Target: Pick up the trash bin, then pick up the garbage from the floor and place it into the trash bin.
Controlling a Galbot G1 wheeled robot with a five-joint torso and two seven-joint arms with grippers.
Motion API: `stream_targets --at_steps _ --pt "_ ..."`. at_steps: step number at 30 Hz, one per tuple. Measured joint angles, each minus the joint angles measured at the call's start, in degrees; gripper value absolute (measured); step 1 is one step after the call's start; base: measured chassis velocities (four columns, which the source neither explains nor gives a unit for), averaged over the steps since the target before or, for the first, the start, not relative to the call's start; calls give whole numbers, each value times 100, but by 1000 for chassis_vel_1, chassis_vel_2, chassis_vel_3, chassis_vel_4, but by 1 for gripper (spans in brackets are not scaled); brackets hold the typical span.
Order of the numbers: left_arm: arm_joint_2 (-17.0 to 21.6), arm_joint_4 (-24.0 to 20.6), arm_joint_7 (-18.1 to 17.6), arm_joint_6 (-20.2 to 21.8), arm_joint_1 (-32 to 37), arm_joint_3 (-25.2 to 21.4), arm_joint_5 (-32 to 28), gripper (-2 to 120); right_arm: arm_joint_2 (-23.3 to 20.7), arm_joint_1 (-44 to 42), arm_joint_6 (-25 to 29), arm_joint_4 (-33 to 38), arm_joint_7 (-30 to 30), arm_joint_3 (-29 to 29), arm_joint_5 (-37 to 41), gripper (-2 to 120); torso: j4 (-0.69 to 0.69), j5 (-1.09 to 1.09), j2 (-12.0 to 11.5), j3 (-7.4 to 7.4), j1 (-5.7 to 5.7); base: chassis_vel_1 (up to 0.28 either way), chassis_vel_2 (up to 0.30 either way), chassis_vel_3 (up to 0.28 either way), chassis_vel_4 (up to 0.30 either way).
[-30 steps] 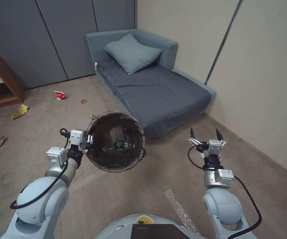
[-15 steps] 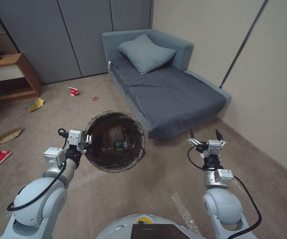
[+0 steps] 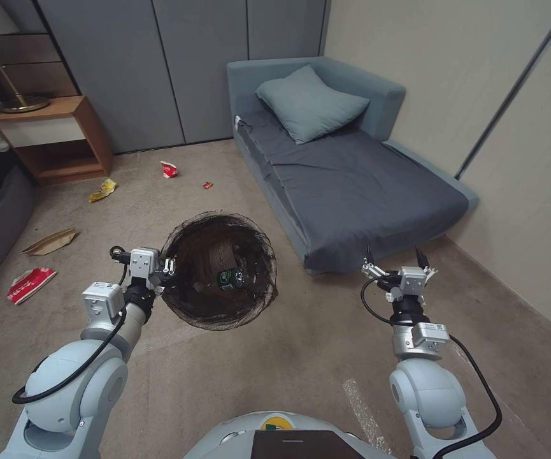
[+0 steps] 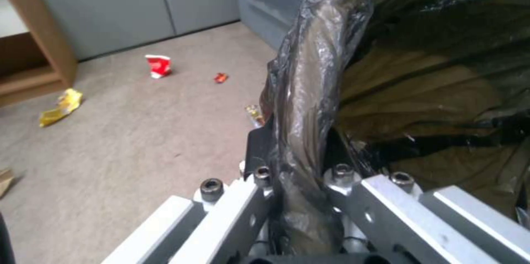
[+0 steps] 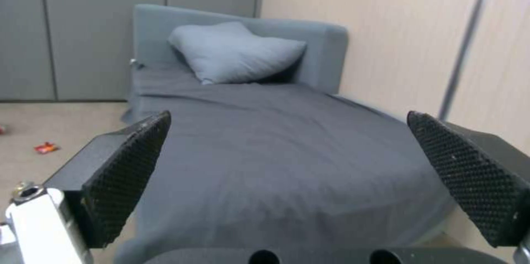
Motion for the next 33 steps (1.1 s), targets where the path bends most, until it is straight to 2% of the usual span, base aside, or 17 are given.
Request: stream_targets --at_steps 33 --pt "-7 -31 -149 44 16 19 -84 0 22 -12 32 -23 -17 -18 -45 100 0 0 0 0 0 76 72 71 73"
